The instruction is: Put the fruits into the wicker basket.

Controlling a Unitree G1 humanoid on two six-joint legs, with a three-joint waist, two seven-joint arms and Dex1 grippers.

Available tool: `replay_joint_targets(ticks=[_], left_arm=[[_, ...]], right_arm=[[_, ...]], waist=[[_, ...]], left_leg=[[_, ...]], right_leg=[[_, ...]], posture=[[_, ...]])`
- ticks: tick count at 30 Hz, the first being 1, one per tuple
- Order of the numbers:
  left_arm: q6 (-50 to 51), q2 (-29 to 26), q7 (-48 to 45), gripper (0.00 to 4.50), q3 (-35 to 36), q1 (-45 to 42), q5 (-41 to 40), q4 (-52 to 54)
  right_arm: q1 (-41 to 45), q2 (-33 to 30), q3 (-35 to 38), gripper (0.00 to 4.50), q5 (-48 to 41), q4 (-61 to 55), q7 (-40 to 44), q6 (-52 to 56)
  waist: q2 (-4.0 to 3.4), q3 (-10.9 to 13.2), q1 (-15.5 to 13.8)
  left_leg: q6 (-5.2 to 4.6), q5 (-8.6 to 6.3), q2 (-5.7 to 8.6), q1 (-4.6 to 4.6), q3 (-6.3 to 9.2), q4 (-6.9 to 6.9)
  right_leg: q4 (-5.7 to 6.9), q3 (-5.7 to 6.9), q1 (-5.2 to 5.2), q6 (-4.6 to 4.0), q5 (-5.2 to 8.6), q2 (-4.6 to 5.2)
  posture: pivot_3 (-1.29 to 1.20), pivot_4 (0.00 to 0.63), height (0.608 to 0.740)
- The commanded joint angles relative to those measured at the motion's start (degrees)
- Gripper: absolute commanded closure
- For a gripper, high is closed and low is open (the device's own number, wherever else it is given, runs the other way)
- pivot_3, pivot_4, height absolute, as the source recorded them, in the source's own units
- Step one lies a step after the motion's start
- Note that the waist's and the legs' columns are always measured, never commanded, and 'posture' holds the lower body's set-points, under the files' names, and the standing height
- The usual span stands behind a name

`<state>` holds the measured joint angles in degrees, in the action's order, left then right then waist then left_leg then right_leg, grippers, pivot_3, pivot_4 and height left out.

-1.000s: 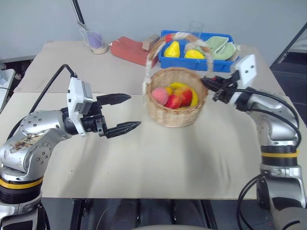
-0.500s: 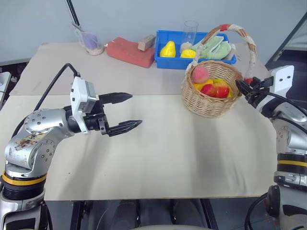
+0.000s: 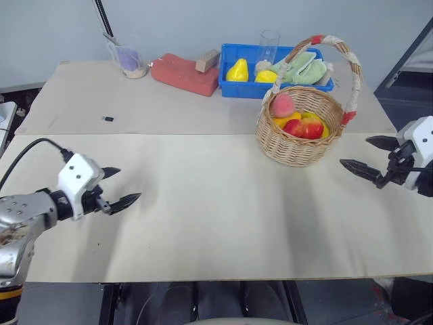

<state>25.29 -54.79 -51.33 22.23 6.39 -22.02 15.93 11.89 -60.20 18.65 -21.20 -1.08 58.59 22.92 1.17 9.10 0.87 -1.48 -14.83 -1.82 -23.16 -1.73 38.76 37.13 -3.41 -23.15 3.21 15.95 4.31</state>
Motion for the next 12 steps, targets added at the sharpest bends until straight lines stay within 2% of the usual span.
replay_joint_targets(ticks=[1, 12], left_arm=[[-2.0, -1.1, -1.7, 0.00, 5.5, 2.7, 0.8, -0.1], [0.0, -1.1, -2.5, 0.00, 5.6, 1.4, -0.6, 0.9]], right_arm=[[1.0, -2.2, -0.3, 0.03, -0.4, -1.4, 4.0, -2.3], [3.4, -2.4, -2.7, 0.03, -0.1, 0.4, 6.8, -1.3]], waist=[[0.00, 0.0, 0.0], [0.00, 0.0, -0.7]], left_leg=[[0.00, 0.00, 0.00, 0.00, -0.01, 0.00], [0.07, -0.07, 0.01, -0.06, -0.02, 0.02]], right_leg=[[-0.01, 0.00, 0.00, 0.00, 0.00, 0.01], [0.00, 0.02, -0.02, 0.01, 0.00, 0.10]], posture=[[0.00, 0.150, 0.740], [0.00, 0.150, 0.740]])
